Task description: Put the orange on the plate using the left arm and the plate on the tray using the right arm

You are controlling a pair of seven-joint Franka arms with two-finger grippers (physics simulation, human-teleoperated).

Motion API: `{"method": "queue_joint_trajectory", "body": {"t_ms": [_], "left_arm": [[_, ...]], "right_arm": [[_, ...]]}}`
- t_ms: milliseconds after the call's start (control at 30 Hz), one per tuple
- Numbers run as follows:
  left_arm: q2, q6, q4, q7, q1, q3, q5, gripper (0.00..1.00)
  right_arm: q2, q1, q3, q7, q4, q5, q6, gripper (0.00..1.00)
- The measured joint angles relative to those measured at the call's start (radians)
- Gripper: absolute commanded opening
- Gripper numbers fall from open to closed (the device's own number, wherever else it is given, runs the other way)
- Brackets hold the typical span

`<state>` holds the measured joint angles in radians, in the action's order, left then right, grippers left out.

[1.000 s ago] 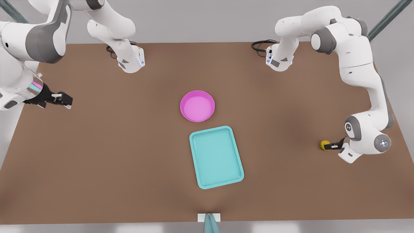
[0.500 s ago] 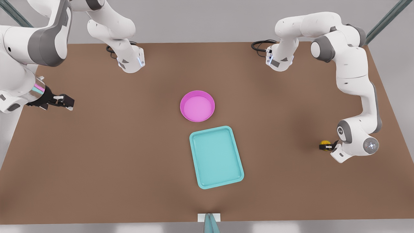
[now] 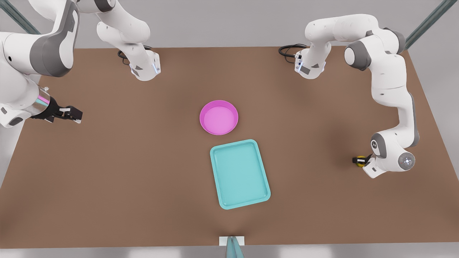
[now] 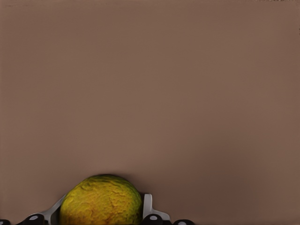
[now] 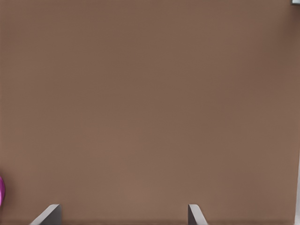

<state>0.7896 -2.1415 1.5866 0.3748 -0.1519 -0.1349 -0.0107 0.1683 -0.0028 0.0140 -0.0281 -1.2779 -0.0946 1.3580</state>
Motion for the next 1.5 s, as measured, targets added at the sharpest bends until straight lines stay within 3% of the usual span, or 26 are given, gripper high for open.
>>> {"method": "queue_joint_trajectory", "body": {"t_ms": [100,167,333,467,633,767,967,1000,1133,1200,1300,1367,1400,1467,1500], "left_arm": [[0.008,-0.007,0.0,0.005,0.0,0.0,0.0,0.71],[0.003,-0.008,0.0,0.007,0.0,0.0,-0.001,0.63],[-0.04,0.003,0.002,-0.008,0.016,0.006,0.001,0.63],[-0.235,0.095,0.067,-0.102,0.347,0.018,-0.002,0.65],[-0.25,0.225,-0.038,-0.342,0.766,0.09,-0.08,0.67],[-0.132,0.272,-0.18,-0.566,0.897,0.151,-0.108,0.67],[-0.07,0.273,-0.219,-0.862,1.019,0.182,-0.145,0.68],[-0.064,0.265,-0.219,-0.904,1.026,0.182,-0.151,1.0],[-0.07,0.257,-0.219,-1.046,1.029,0.164,-0.159,1.0],[-0.186,0.339,-0.222,-1.086,1.007,0.017,-0.175,1.0],[-0.35,0.562,-0.29,-1.049,0.972,-0.442,-0.196,1.0],[-0.372,0.676,-0.34,-0.994,0.95,-0.607,-0.202,1.0],[-0.391,0.72,-0.363,-0.968,0.868,-0.545,-0.202,1.0],[-0.482,0.772,-0.361,-0.922,0.527,-0.128,-0.138,1.0],[-0.514,0.784,-0.347,-0.9,0.434,-0.01,-0.1,1.0]], "right_arm": [[0.001,0.0,0.001,-0.001,0.0,0.001,0.0,1.0],[0.001,-0.001,0.002,-0.001,0.0,0.002,0.0,1.0],[0.002,-0.002,0.004,-0.002,0.0,0.007,0.0,1.0],[0.005,-0.003,0.005,-0.003,0.0,0.009,0.001,1.0],[0.01,-0.006,0.007,-0.005,-0.004,0.01,0.001,1.0],[0.011,-0.006,0.01,-0.006,-0.016,0.015,0.005,1.0],[0.011,-0.006,0.01,-0.006,-0.031,0.017,0.014,1.0],[0.011,-0.007,0.01,-0.007,-0.033,0.017,0.015,1.0],[0.025,-0.007,0.011,-0.007,-0.057,0.025,0.018,1.0],[0.034,0.001,0.009,-0.007,-0.136,0.06,0.032,1.0],[0.084,0.053,0.005,-0.006,-0.282,0.193,0.082,1.0],[0.093,0.105,-0.011,-0.005,-0.421,0.282,0.158,1.0],[0.09,0.118,-0.03,-0.005,-0.499,0.323,0.215,1.0],[0.1,0.15,-0.062,-0.005,-0.607,0.402,0.336,1.0],[0.122,0.164,-0.08,-0.005,-0.632,0.432,0.394,1.0]]}}
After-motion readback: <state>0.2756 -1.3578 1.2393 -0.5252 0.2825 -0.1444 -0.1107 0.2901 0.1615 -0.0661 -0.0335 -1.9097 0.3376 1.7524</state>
